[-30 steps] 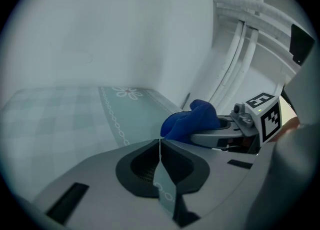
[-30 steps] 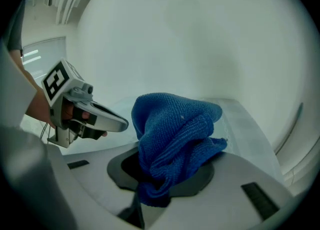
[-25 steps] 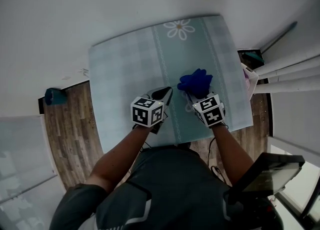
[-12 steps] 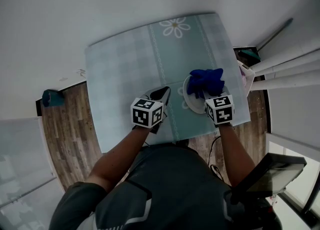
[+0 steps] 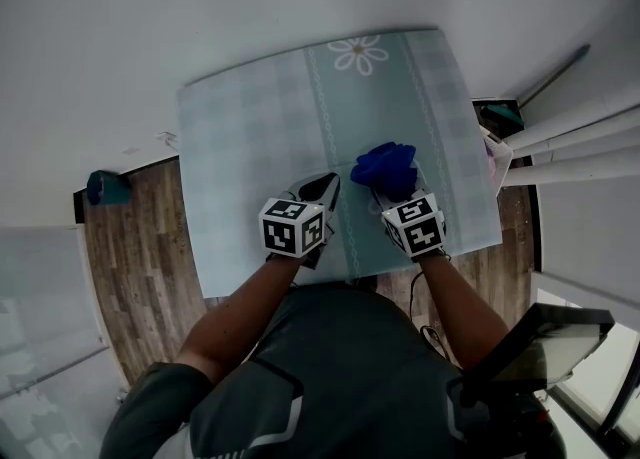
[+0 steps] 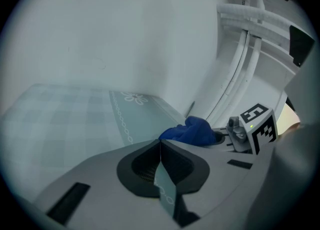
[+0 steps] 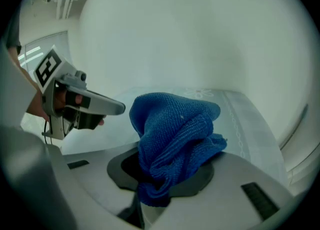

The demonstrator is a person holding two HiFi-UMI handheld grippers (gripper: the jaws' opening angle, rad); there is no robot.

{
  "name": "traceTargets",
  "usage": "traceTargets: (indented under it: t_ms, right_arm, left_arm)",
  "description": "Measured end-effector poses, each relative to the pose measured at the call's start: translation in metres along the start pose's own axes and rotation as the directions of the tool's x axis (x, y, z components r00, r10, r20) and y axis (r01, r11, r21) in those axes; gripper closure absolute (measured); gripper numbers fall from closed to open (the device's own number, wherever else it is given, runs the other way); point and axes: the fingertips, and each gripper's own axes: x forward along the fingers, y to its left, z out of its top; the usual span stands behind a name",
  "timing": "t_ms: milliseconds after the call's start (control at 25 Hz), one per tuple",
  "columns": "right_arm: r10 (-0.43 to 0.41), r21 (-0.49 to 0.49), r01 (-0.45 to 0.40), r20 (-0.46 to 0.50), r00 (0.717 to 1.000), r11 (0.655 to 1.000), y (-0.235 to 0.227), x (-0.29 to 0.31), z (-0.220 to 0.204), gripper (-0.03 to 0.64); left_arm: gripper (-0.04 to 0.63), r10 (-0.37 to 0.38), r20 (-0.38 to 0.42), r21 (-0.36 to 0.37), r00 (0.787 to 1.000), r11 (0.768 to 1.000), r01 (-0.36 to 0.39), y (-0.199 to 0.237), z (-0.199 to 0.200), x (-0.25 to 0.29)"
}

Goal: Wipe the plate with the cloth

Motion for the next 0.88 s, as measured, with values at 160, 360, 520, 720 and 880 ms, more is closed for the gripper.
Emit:
traceTargets:
  t_ms: [160,360,520,720,880]
  right_arm:
    - [-0.023,-0.005,0.022,-0.052,0.998,1.0,-0.015,0.002,-0.022,0.515]
    - [-0.09,0.039,0.092,-0.051,0.995,0.995,-0.048,-0.014,-0.032,0.515]
    - [-0.133,0.075,0.135,-0.036,0.99,0.988,-0.066,-0.029,-0.031,0.515]
    - [-0.142,0.107,0.14,0.017,0.99,0.984,-0.059,-0.048,-0.016,0.515]
    - [0.005,0.077,-0.009,0.052,0.999,0.997,-0.005,-0.045,-0.006,0.515]
  left_arm:
    - [0.586,0.004,0.001,-0.002,1.0,1.0,-0.004,0.002,-0.002,-0.002]
    - [0.586,0.001,0.001,0.007,1.0,1.0,-0.001,0.001,-0.003,-0.003]
    - [0.586,-0.003,0.009,0.007,1.0,1.0,0.003,-0.002,0.0,-0.004]
    - [0.586,-0.005,0.028,0.003,1.0,1.0,0.005,-0.006,0.002,-0.008]
    - [0.586,0.003,0.04,0.009,0.999,1.0,-0.003,-0.007,-0.001,-0.015]
